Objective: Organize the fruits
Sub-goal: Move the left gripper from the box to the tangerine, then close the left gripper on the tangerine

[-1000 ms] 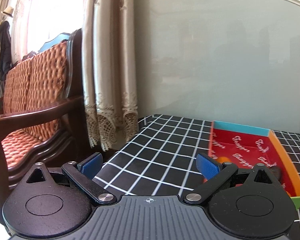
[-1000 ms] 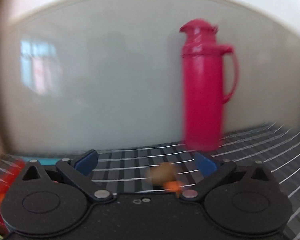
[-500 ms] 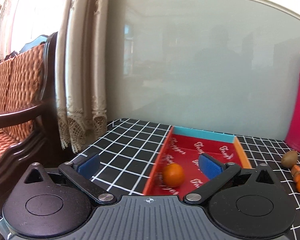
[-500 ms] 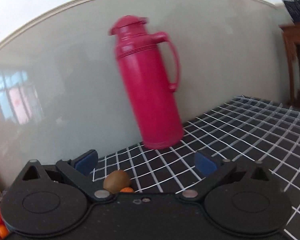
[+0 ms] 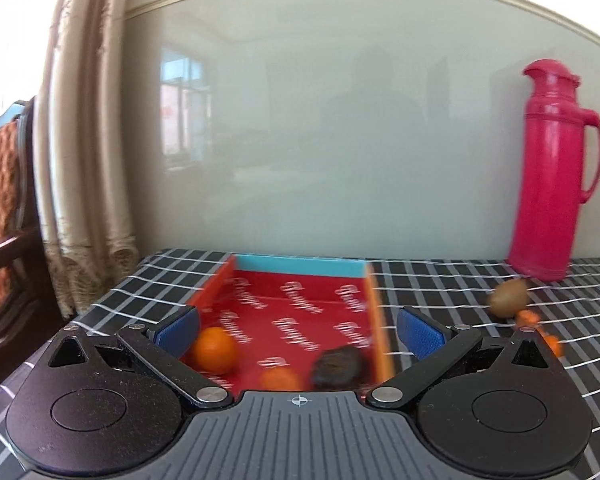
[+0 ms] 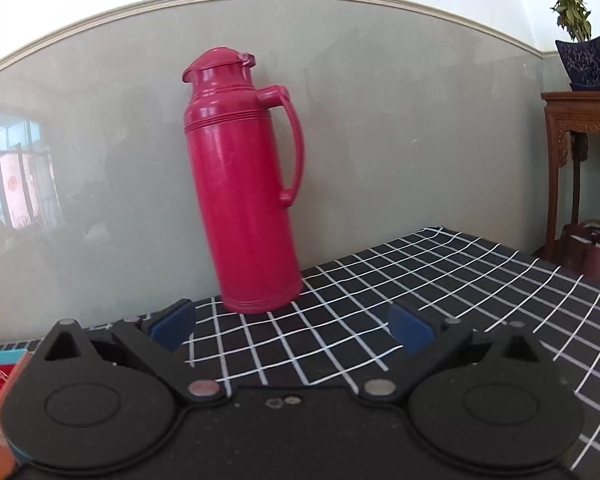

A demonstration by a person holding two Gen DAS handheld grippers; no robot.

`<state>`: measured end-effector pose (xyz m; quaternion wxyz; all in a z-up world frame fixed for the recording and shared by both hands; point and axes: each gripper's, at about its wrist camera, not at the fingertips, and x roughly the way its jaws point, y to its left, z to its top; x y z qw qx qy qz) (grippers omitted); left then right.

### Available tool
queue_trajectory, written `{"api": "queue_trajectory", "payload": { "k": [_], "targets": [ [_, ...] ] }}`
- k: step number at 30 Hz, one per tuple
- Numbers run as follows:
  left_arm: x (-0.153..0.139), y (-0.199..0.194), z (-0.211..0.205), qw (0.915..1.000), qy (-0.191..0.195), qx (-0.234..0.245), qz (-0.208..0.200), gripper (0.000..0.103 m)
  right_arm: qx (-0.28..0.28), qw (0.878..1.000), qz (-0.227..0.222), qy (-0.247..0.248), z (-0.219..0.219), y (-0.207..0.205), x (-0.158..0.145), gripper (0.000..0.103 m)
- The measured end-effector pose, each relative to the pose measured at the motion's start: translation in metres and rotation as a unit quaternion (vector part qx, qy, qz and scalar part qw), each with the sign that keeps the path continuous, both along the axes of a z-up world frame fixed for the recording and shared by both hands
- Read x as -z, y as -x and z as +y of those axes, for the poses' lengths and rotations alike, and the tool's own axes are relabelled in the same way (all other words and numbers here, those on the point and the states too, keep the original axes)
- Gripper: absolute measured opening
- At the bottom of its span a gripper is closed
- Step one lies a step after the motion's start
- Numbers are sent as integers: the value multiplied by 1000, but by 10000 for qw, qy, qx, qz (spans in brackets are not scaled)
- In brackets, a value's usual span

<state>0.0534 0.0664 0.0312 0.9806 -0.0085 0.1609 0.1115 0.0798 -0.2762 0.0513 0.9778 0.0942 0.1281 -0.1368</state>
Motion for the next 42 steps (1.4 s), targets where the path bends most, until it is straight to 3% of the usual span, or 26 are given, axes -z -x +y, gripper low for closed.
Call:
{"api": "queue_trajectory", "payload": {
  "k": [9,18,29,34,42],
  "targets": [
    [5,-13,-55,9991,253,321,-97,103,310,9995,53,-25,-40,11,5,103],
    [15,-31,-113,9933,75,1073,434,103,898,9959,126,-54,-85,25,11,103],
    [31,-57,-174,9868,-254,1418,737,103,1160,9925,392,23,-116,29,25,103],
    [45,-68,-196,9823,-420,1480,1064,103,1218,9915,452,87,-125,28,29,103],
    [53,-83,-209,9817,-325,1440,1206,100,1438,9875,630,161,-147,28,40,103]
  ]
}}
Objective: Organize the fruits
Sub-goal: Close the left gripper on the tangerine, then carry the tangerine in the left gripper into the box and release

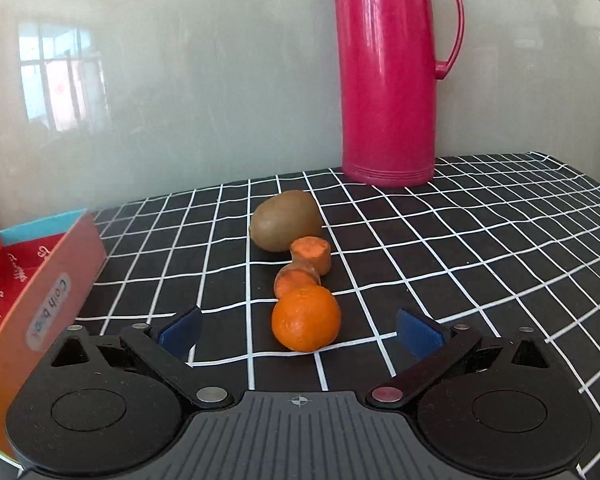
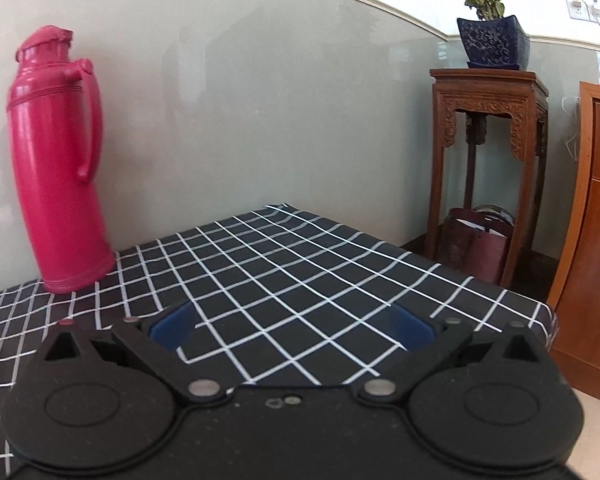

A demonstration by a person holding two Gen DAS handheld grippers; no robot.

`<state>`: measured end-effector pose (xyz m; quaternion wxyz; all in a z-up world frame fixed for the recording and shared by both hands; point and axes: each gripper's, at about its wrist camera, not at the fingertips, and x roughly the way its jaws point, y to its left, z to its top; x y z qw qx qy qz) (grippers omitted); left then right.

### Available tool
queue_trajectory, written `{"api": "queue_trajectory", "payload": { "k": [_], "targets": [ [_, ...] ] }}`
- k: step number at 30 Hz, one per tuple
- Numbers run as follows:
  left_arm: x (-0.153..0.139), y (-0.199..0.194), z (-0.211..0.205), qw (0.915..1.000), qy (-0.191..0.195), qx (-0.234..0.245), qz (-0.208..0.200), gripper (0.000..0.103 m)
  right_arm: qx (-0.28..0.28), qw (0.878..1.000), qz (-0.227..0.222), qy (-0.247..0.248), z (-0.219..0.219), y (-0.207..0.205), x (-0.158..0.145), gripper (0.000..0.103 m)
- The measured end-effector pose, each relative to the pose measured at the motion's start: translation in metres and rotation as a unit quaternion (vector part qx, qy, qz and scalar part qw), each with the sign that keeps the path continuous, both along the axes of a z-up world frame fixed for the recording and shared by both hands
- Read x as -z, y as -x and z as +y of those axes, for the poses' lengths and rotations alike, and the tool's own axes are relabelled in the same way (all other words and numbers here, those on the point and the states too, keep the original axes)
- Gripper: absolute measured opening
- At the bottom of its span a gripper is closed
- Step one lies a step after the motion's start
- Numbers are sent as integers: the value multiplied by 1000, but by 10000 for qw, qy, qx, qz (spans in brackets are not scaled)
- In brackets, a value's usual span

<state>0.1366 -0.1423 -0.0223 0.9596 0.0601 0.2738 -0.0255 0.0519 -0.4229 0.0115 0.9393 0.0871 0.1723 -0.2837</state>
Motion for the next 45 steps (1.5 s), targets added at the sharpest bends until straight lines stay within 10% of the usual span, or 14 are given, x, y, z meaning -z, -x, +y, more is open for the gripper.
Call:
{"api": "queue_trajectory", "payload": {
  "k": [13,35,45],
  "targets": [
    [12,-17,2,9996,64,-118,230,39,55,9999,122,15,-8,-3,7,103],
    [-22,27,30,9994,167,159,-270,40,-254,9996,117,-103,20,-16,-3,103],
    [-43,46,101,9967,213,-477,-619,40,-537,9984,78,-137,49,-23,-10,103]
  ]
}}
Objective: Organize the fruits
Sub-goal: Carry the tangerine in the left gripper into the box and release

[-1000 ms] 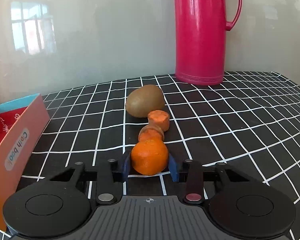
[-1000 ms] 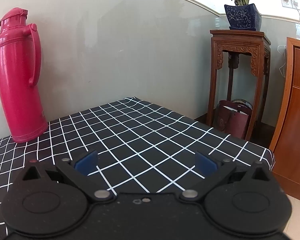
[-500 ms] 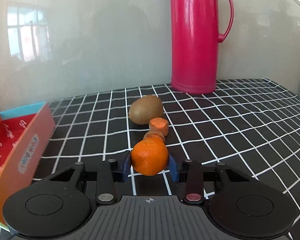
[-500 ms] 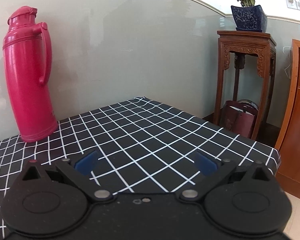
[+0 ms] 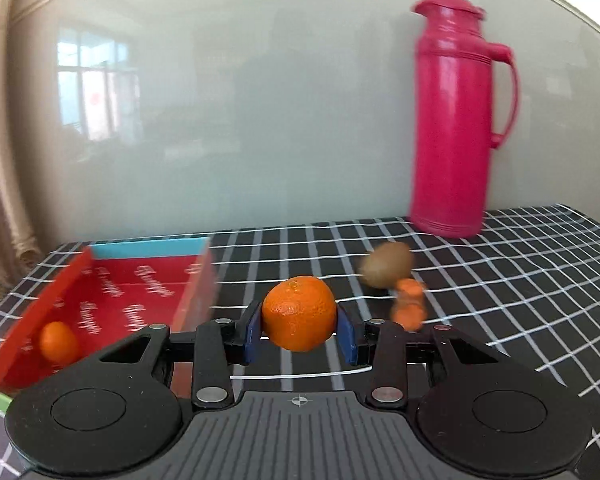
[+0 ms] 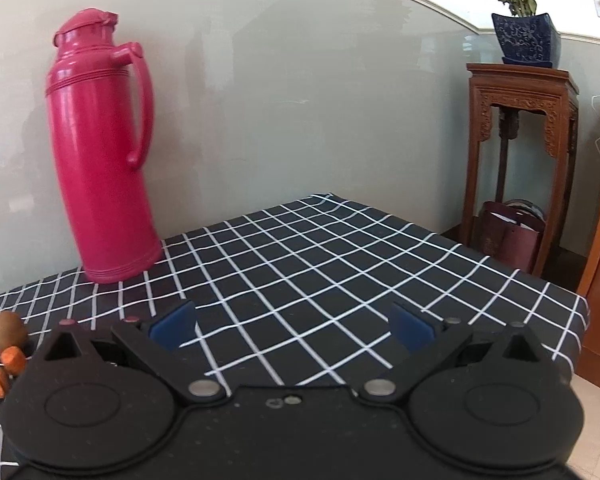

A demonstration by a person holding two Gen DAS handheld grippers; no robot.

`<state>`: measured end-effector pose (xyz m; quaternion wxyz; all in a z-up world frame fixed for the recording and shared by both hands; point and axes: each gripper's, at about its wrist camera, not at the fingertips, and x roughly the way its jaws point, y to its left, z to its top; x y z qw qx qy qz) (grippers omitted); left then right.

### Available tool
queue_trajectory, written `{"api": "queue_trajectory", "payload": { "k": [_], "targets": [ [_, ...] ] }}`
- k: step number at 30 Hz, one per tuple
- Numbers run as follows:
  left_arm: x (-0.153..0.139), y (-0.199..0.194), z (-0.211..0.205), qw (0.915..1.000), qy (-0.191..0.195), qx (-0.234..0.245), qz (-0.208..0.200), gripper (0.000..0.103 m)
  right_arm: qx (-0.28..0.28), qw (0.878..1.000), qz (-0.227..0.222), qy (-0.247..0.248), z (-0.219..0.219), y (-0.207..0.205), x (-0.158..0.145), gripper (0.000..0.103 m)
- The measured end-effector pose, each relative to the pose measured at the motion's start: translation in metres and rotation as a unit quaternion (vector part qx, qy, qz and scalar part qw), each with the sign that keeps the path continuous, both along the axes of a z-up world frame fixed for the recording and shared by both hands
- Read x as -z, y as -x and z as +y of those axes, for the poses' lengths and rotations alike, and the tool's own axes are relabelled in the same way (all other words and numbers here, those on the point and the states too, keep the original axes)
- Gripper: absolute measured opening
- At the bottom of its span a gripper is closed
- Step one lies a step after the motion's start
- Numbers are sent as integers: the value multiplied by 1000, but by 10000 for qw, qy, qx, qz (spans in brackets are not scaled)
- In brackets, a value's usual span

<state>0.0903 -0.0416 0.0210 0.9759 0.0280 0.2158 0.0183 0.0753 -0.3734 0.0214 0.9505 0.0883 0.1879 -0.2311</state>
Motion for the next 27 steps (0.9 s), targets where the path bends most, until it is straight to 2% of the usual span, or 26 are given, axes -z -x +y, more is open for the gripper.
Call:
{"api": "queue_trajectory", "payload": {
  "k": [14,22,27],
  "targets": [
    [-6,14,78,9975,-109,-693,-108,40,-404,9992,-17,33,48,-14,-6,103],
    [-1,20,122,9940,-146,-1085,27,40,-671,9977,24,98,79,-23,-6,103],
    [4,20,145,9914,-16,-1302,159,40,-794,9968,23,110,95,-25,-6,103]
  ]
}}
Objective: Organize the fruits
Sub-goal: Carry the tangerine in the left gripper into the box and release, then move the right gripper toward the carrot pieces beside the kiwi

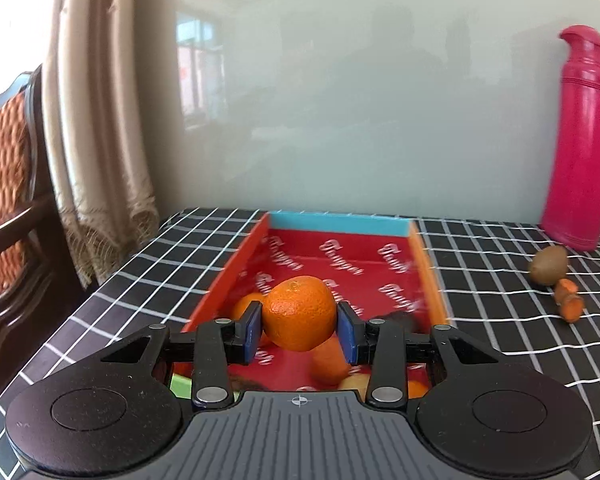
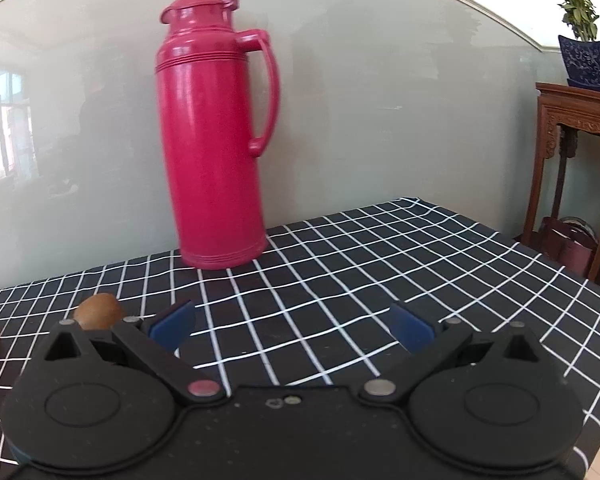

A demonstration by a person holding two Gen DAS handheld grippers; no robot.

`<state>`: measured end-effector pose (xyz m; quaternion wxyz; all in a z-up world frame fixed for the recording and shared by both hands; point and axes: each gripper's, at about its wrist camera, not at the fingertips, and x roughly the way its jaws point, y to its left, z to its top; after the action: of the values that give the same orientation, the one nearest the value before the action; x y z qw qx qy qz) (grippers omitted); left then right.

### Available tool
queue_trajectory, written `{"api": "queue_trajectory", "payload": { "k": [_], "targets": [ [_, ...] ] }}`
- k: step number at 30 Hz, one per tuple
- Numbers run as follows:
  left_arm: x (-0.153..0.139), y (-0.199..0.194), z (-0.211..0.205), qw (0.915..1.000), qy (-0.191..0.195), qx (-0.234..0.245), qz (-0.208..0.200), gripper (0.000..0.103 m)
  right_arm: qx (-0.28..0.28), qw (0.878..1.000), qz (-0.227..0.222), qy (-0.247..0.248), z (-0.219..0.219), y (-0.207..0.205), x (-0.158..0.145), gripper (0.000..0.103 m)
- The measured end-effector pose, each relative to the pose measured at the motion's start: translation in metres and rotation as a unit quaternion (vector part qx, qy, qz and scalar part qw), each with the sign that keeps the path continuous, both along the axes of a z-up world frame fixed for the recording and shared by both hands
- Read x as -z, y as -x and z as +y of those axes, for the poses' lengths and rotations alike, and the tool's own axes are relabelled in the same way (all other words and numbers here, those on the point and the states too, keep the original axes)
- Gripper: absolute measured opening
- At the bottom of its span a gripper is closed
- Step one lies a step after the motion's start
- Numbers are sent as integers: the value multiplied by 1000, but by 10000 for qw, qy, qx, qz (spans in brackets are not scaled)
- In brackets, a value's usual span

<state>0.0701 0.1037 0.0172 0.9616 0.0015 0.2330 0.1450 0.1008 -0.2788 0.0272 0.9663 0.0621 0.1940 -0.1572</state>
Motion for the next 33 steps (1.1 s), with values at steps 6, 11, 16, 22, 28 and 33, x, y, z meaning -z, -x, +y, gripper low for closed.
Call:
{"api": "queue_trajectory", "payload": {
  "k": [6,11,16,22,28,33],
  "targets": [
    [2,5,11,9998,-116,-134,-73,78,-119,9999,-5,37,14,-2,0,103],
    [-3,11,9,9991,-249,-131,-312,91,-173,9998,20,100,19,-3,1,103],
    [-6,10,4,9986,-356,-85,-389,101,-137,9999,0,75,15,-3,1,103],
    [-8,12,-4,9971,-571,-42,-505,103,-124,9999,-92,-44,8,0,0,103],
    [-9,14,-6,9957,-659,-143,-630,103,-147,9998,-92,-77,2,2,1,103],
    [-10,16,-5,9949,-656,-243,-725,103,-147,9997,-122,-154,-3,2,0,103]
  ]
}}
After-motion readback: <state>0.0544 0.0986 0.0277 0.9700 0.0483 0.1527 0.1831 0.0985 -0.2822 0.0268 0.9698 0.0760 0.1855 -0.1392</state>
